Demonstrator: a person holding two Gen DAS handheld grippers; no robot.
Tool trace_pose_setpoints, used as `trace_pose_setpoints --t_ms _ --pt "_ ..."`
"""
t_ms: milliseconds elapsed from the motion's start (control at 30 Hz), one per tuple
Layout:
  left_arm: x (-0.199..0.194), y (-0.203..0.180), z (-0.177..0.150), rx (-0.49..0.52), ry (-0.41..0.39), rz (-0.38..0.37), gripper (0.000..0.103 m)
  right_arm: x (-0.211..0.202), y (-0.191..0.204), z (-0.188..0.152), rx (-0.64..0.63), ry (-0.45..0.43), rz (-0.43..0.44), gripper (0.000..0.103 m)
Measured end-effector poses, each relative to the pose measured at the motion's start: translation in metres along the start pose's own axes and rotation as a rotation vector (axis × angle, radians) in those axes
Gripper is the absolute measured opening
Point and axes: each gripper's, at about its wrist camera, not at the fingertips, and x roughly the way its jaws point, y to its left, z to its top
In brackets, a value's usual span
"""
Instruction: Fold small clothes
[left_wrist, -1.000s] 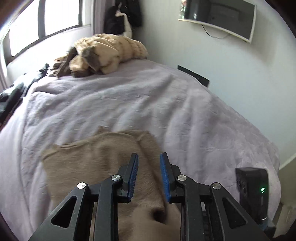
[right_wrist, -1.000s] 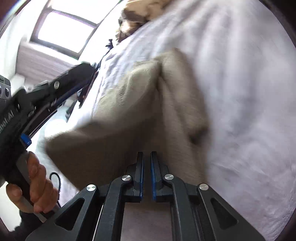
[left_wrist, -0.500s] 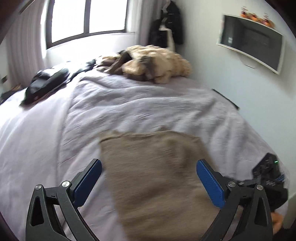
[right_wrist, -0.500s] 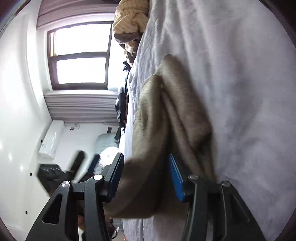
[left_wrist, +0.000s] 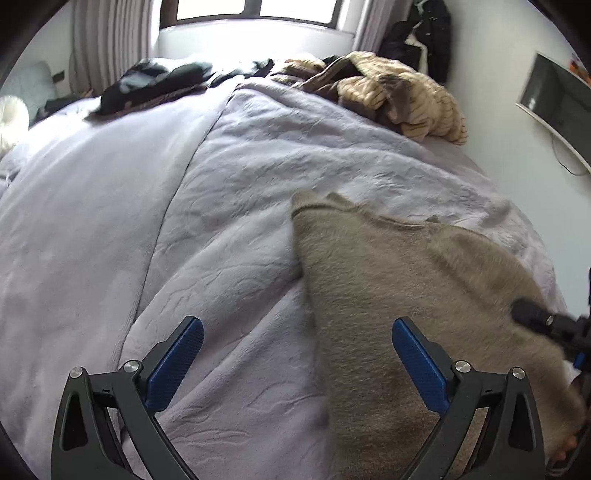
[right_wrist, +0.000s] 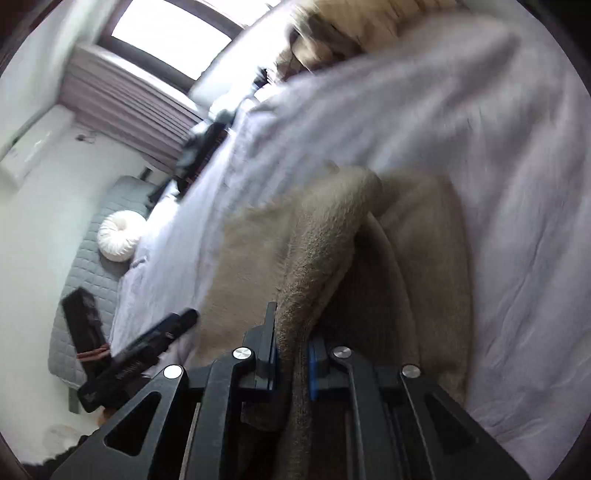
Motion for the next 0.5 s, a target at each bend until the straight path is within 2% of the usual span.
trace_pose_setpoints --t_ms 67,100,200,333,433,500 --pt "-0.003 -0.013 0.002 0.048 -0.019 -0.001 0.102 -0.01 -0.009 0.001 0.008 -0.046 -0.021 0.013" --pt "0.001 -0.022 0.001 0.08 -0.015 -0.003 0.102 -0.003 -0.018 0.007 0.03 -0.04 -0.044 0.013" --pt "0.019 -0.036 -0.003 0.133 0.026 0.017 0.102 0.006 -0.055 -0.007 0.129 0.009 -0.12 0.014" --pt "0.022 -0.038 -0.011 0.137 0.03 0.021 0.102 0.007 -0.081 -0.014 0.258 -0.004 -0.1 0.018" --pt "0.013 -0.034 -0.009 0.14 0.042 0.025 0.102 -0.011 -0.076 -0.015 0.268 -0.007 -0.134 0.029" --pt "0.002 -0.03 -0.007 0.149 0.036 0.034 0.102 -0.034 -0.072 -0.021 0.242 -0.01 -0.137 0.042"
